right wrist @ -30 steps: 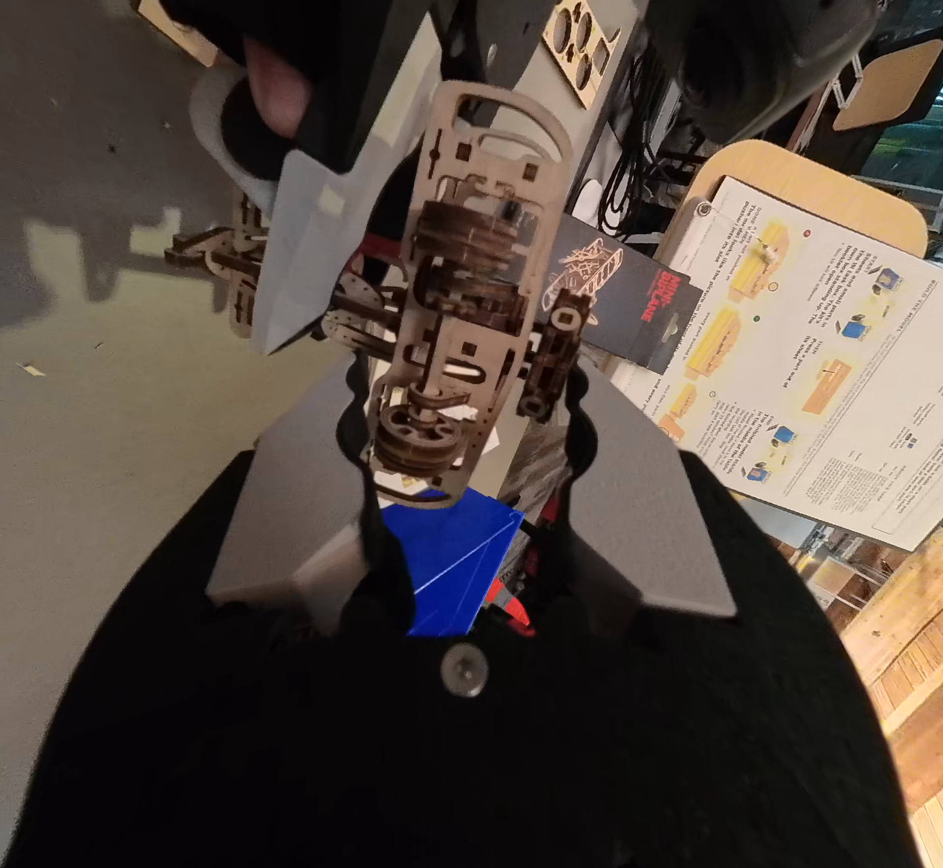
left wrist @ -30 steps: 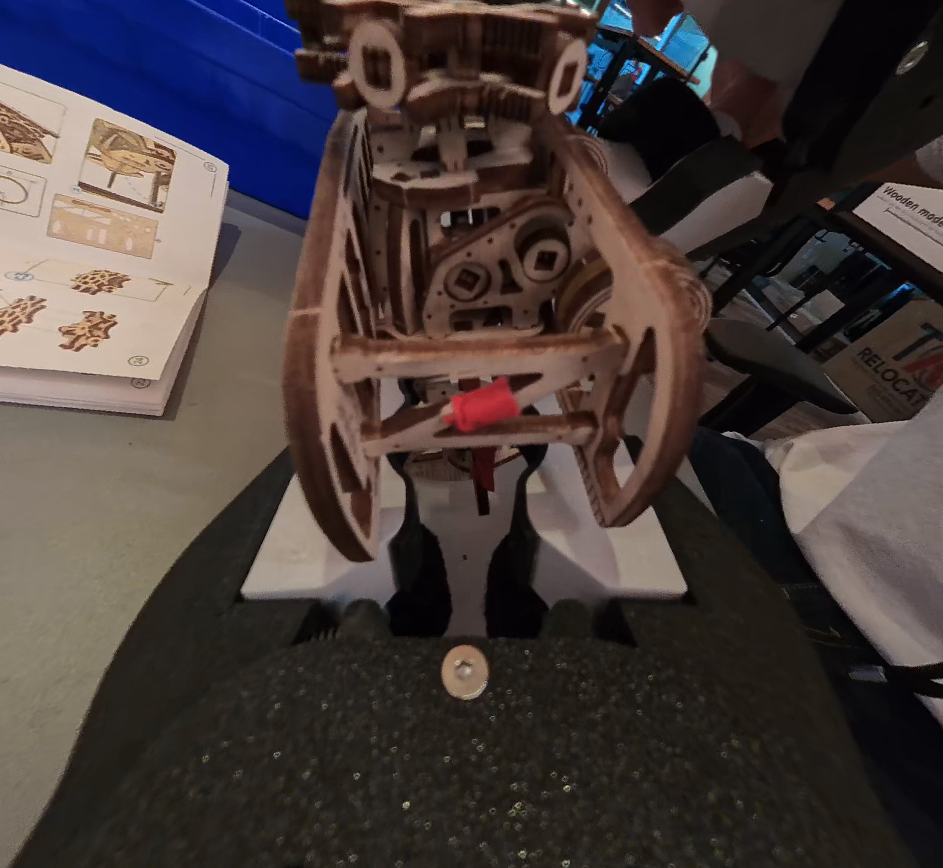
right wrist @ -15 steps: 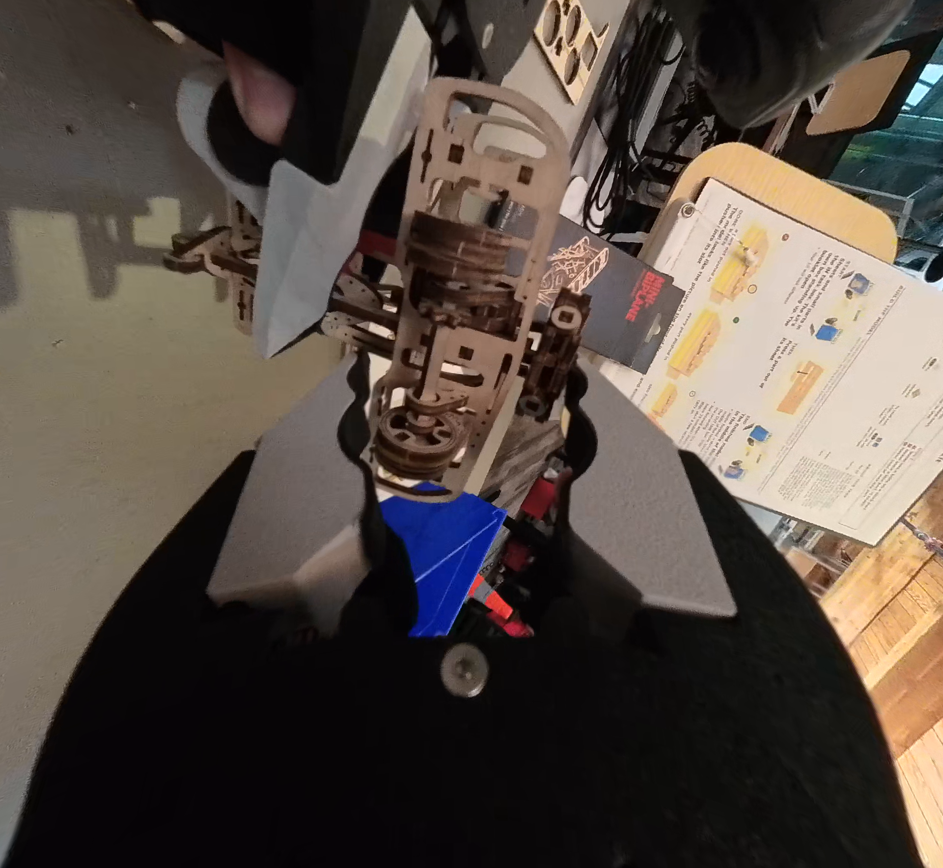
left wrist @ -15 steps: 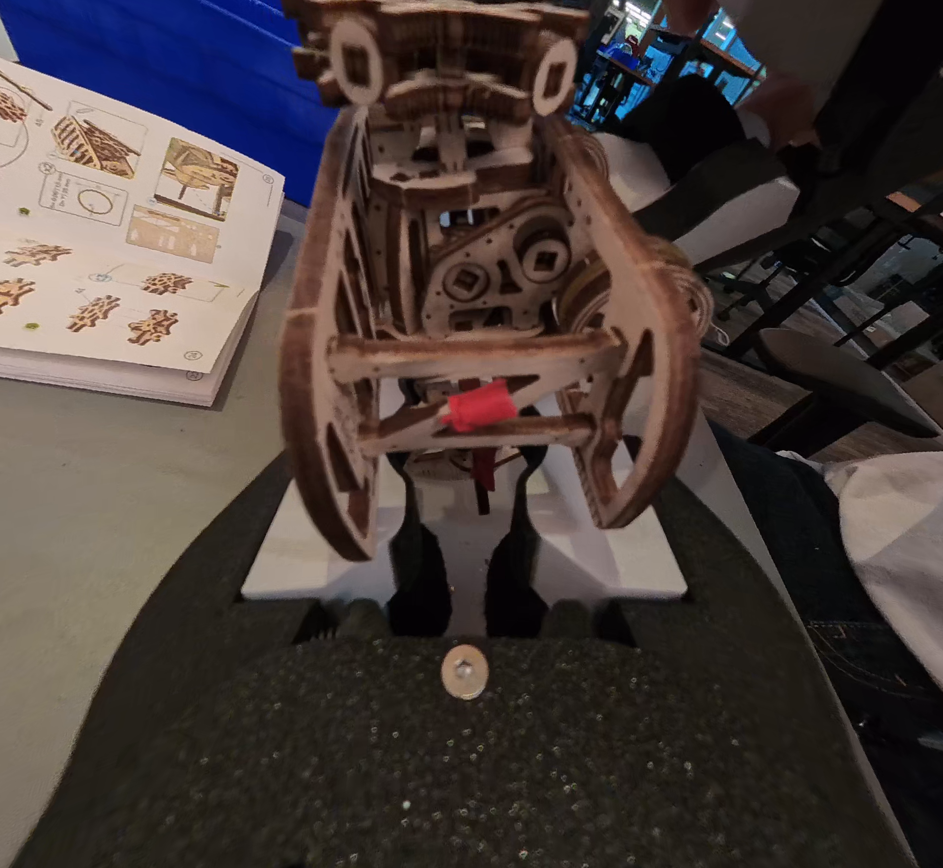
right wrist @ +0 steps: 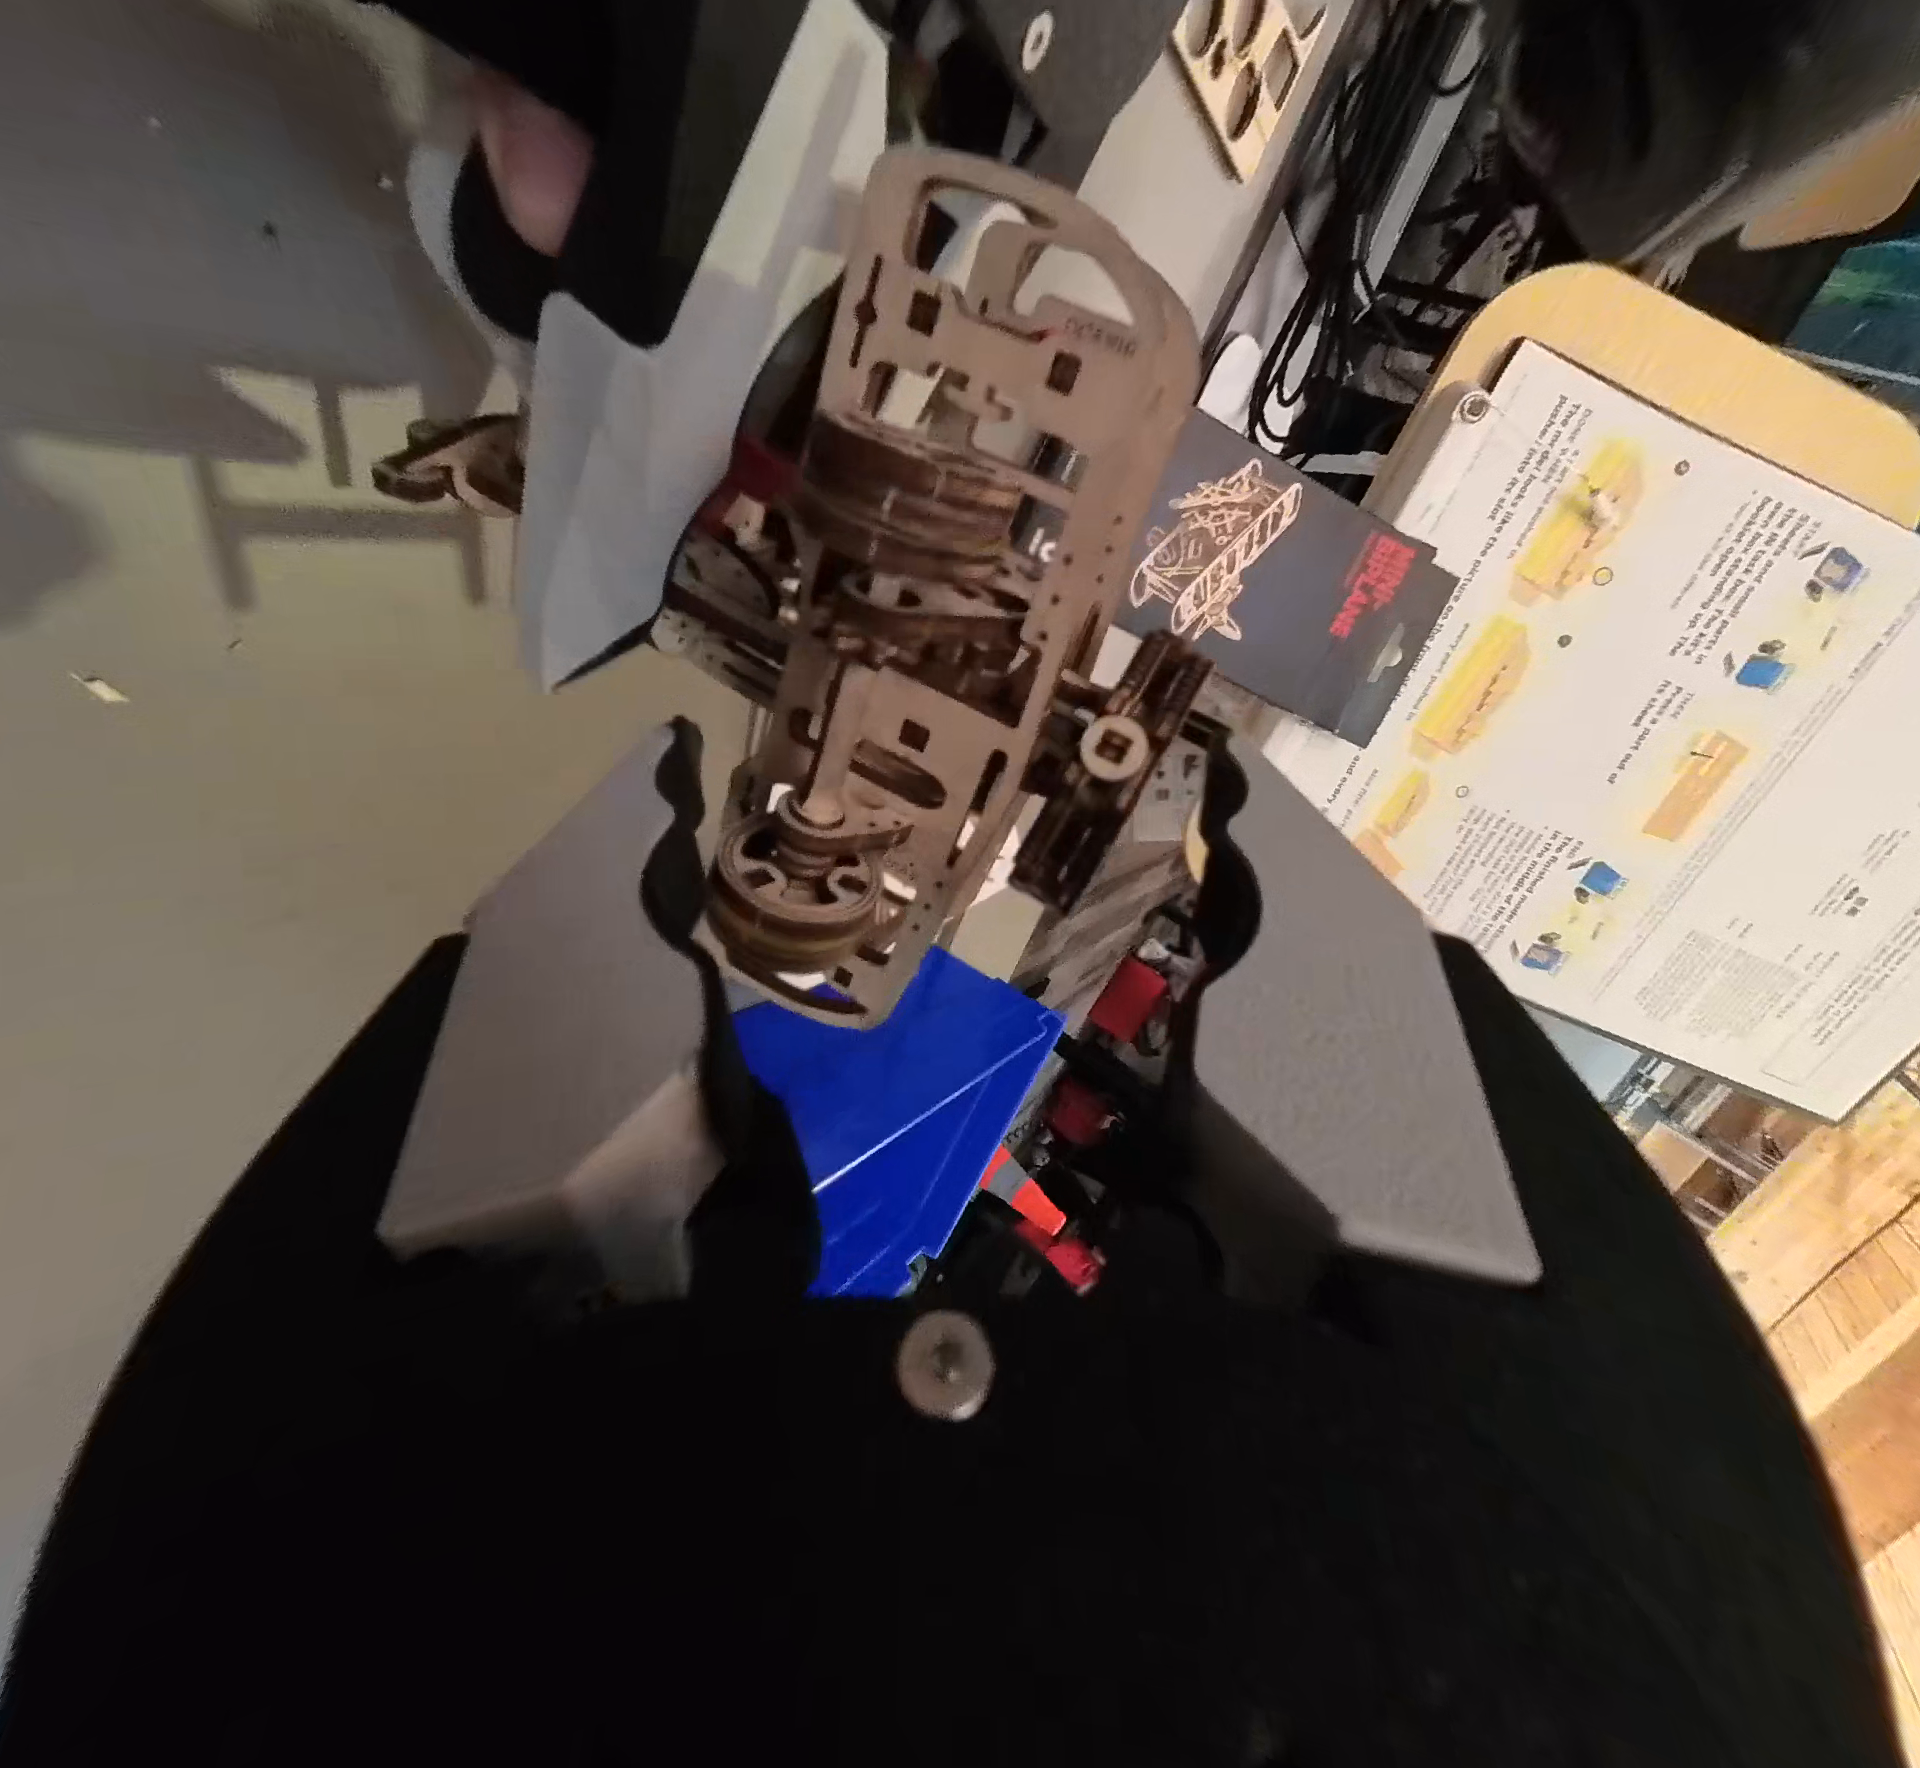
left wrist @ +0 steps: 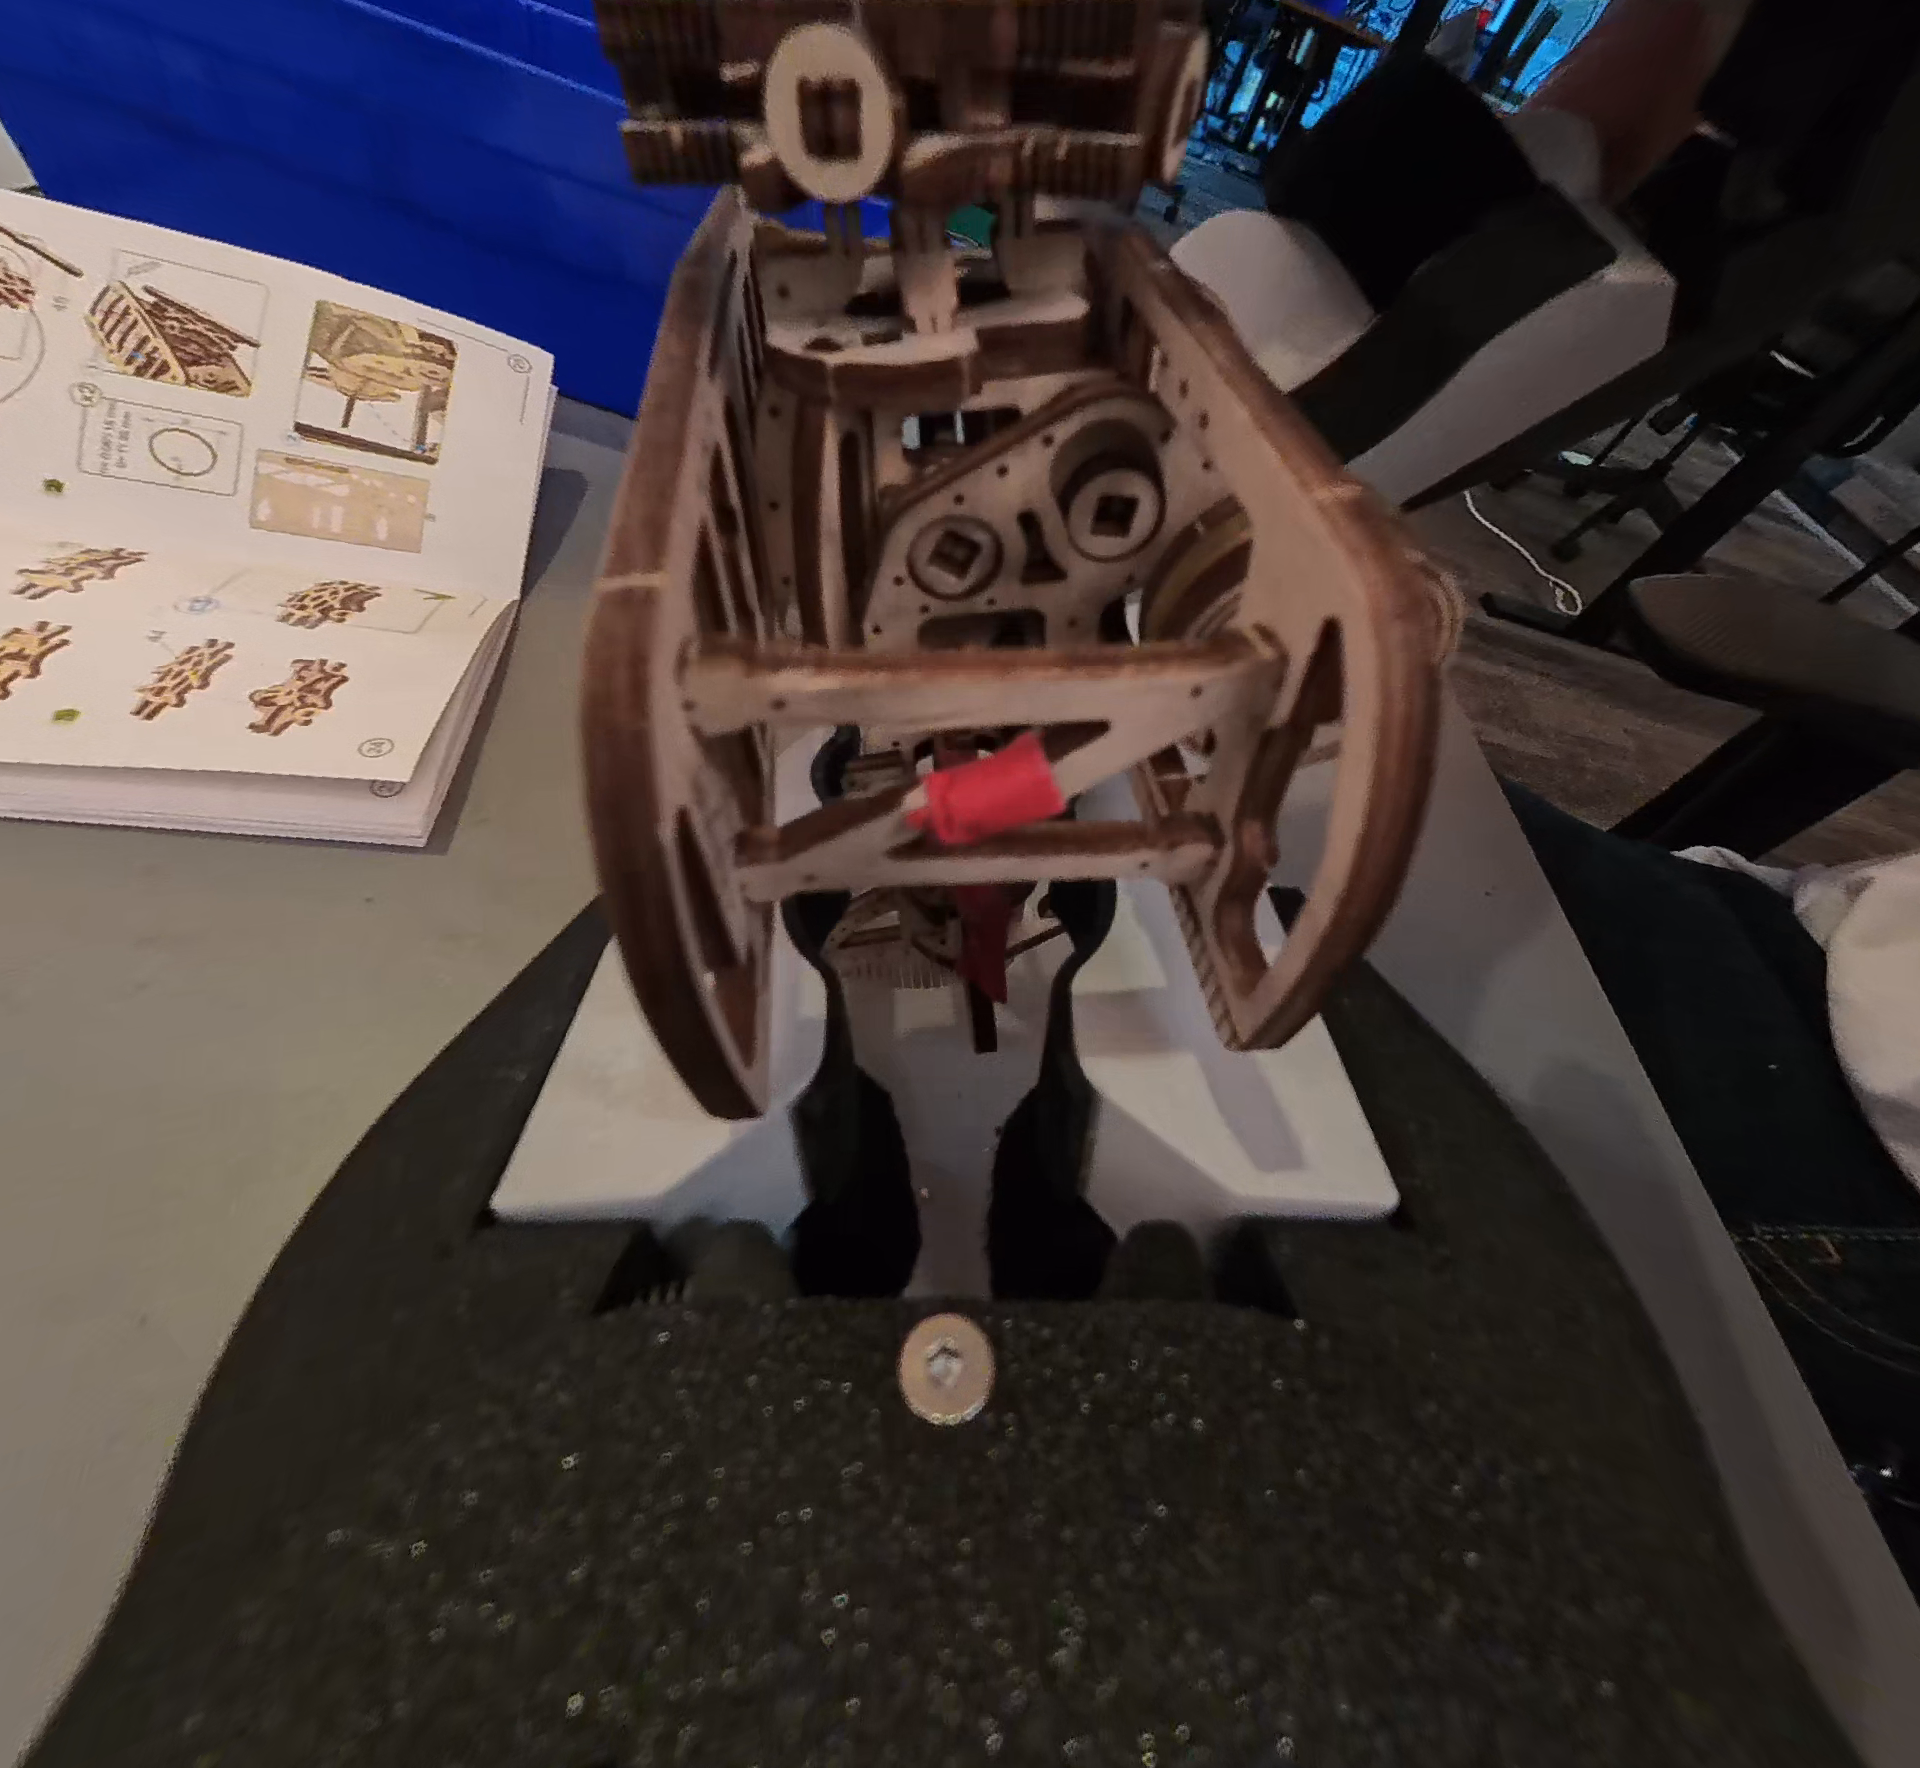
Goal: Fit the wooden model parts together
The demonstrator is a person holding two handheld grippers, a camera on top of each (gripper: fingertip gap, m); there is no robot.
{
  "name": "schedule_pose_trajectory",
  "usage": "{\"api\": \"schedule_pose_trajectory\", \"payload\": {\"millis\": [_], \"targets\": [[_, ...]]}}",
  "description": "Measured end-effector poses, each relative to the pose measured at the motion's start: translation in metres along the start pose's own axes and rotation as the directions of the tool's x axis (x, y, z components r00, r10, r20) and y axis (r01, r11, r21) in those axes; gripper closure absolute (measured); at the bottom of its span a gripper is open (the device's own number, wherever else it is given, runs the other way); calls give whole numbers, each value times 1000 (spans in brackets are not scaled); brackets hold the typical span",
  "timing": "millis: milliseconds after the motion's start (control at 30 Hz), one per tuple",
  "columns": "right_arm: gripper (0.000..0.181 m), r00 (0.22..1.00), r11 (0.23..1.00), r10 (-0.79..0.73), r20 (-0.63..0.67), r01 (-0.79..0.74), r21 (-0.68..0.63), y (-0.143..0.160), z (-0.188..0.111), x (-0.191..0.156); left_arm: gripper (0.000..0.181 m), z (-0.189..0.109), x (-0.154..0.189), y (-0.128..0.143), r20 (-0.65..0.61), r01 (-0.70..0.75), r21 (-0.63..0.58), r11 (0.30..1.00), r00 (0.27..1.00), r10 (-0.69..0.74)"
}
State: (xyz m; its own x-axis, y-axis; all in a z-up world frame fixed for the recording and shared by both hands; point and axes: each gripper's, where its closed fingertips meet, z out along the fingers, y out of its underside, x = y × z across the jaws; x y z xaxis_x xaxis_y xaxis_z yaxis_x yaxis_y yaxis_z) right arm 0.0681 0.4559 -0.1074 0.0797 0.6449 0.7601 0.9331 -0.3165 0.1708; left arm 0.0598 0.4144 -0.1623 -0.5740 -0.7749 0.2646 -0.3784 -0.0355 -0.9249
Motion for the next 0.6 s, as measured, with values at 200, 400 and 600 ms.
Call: {"api": "schedule_pose_trajectory", "payload": {"millis": [200,400,600], "targets": [[100,999,1000,18,-31,-17,21,-6,0,-1,150,0,0,0,10,-14,0,1000,1000,14],[103,999,999,43,-18,-43,-1,-6,4,0,150,0,-4,1,52,-26,-5,1000,998,26],[101,997,996,81,-18,-81,-44,-2,6,-3,150,2,-7,3,94,-44,-22,999,995,46]]}}
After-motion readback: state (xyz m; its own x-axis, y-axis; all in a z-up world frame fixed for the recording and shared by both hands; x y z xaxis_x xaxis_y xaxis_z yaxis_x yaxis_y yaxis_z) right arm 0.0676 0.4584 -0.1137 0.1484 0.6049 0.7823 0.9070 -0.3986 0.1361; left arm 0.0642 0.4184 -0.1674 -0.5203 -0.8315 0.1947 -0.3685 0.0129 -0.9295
